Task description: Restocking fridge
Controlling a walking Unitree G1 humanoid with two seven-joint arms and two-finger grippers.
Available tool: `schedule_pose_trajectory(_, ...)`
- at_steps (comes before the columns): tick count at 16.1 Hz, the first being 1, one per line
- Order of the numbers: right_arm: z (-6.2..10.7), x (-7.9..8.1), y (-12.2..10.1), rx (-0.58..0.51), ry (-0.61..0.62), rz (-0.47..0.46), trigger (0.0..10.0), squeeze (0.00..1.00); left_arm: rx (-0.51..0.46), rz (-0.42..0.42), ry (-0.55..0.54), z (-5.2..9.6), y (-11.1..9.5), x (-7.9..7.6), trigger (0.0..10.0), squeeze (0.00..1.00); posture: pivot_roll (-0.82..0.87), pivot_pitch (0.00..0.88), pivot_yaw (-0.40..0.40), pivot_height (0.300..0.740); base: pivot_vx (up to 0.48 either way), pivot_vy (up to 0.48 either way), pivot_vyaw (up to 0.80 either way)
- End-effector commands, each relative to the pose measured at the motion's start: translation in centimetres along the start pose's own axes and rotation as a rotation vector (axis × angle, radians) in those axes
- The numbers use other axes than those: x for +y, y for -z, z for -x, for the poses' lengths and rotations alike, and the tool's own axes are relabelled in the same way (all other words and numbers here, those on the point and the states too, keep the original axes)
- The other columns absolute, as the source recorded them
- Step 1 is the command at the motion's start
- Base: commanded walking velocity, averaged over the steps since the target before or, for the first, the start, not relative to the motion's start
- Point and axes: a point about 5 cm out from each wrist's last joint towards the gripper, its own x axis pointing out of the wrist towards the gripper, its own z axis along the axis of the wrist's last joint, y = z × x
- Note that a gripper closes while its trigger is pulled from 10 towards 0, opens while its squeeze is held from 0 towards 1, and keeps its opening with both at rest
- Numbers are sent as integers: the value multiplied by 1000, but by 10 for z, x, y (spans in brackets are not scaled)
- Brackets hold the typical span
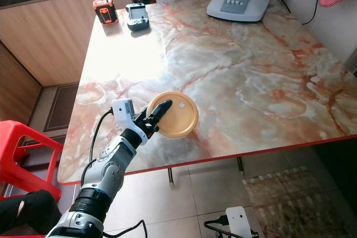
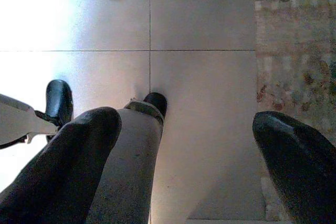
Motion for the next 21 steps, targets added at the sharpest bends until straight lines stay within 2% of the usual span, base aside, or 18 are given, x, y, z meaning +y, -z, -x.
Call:
schedule_pose_trajectory(1, 1, 4, 7, 24, -10, -3, 10000, 0, 17, -27, -8, 5, 0, 4, 0, 0, -79, 118, 105, 740, 0, 0, 0)
schedule_pose_trajectory(2, 1, 4, 7, 24, -11, -2, 10000, 0, 56, -120, 12, 7, 3, 4, 0, 0, -77, 118, 104, 740, 0, 0, 0)
schedule_pose_trajectory(4, 1, 4, 7, 24, -12, -1, 10000, 0, 77, -159, 23, 8, 6, 3, 0, 0, -76, 117, 103, 740, 0, 0, 0)
schedule_pose_trajectory(8, 1, 5, 7, 23, -11, -2, 10000, 0, 56, -123, 13, 7, 5, 3, 0, 0, -81, 115, 105, 740, 0, 0, 0)
schedule_pose_trajectory(10, 0, 5, 6, 23, -10, -2, 10000, 0, 14, -51, -11, 6, 1, 4, 0, 0, -81, 115, 104, 740, 0, 0, 0)
schedule_pose_trajectory(11, 0, 4, 6, 23, -10, -2, 10000, 0, 8, -43, -13, 6, 0, 4, 0, 0, -81, 115, 104, 740, 0, 0, 0)
schedule_pose_trajectory(13, 1, 4, 7, 23, -8, -1, 10000, 0, -160, 195, 12, 6, -27, 3, 10000, 0, -75, 112, 99, 740, 0, 0, 0)
schedule_pose_trajectory(16, 1, 4, 7, 22, -6, -4, 10000, 0, -202, 244, 7, 9, -35, 7, 10000, 0, -80, 111, 101, 740, 0, 0, 0)
schedule_pose_trajectory(18, 1, 3, 8, 22, 5, -15, 10000, 0, -251, 273, -20, 22, -47, 18, 10000, 0, -88, 110, 101, 740, 0, 0, 0)
schedule_pose_trajectory(20, 1, 2, 9, 23, 8, -17, 10000, 0, -262, 256, -39, 30, -51, 22, 10000, 0, -80, 109, 94, 740, 0, 0, 0)
schedule_pose_trajectory(21, 2, 0, 10, 24, 15, -21, 10000, 0, -259, 213, -78, 38, -56, 26, 10000, 0, -78, 104, 90, 740, 0, 0, 0)
